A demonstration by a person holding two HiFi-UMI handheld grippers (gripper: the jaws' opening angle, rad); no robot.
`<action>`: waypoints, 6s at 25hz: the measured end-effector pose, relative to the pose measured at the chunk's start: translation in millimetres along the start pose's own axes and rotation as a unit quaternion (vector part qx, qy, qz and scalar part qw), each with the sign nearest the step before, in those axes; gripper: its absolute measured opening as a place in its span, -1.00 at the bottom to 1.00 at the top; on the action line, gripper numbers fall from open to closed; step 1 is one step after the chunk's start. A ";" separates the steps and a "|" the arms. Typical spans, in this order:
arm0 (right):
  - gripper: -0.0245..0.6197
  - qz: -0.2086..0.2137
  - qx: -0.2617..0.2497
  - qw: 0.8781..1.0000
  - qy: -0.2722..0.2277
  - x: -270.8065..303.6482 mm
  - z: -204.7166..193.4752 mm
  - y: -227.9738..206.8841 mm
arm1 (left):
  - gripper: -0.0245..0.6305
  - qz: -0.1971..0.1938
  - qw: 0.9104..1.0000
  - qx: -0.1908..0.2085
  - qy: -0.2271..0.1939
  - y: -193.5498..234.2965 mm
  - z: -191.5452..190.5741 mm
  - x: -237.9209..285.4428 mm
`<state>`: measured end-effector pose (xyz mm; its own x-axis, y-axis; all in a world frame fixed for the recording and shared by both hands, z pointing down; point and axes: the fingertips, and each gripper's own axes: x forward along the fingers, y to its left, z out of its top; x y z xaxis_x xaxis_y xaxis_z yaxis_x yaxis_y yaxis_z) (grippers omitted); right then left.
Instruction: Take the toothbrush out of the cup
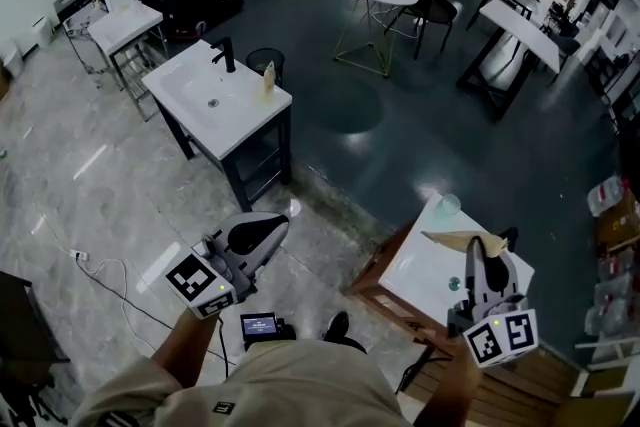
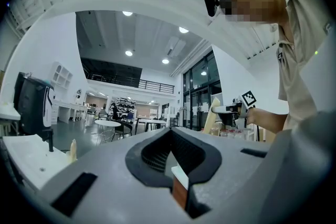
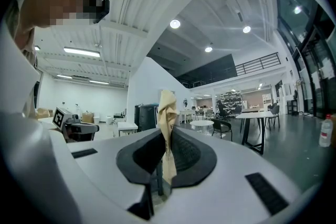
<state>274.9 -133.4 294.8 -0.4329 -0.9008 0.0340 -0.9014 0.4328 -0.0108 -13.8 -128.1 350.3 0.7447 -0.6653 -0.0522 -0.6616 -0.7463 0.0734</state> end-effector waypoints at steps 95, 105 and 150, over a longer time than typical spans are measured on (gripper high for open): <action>-0.84 -0.145 0.080 0.973 0.162 509.0 -159.2 160.7 | -0.83 -0.006 0.979 0.069 0.190 693.6 -262.0 243.6; -0.84 -0.151 0.059 0.979 0.120 514.4 -109.4 199.7 | -0.84 -0.025 0.989 0.096 0.113 684.8 -137.7 186.3; -0.84 -0.144 0.014 0.988 -0.049 190.9 39.6 512.9 | -0.84 -0.141 0.974 0.173 -0.033 370.2 160.4 -291.3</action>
<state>-270.3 -84.9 256.1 -0.1561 -0.9860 -0.0580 -0.9864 0.1587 -0.0432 -489.7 -213.8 232.9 0.9016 -0.4237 -0.0867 -0.4296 -0.8545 -0.2920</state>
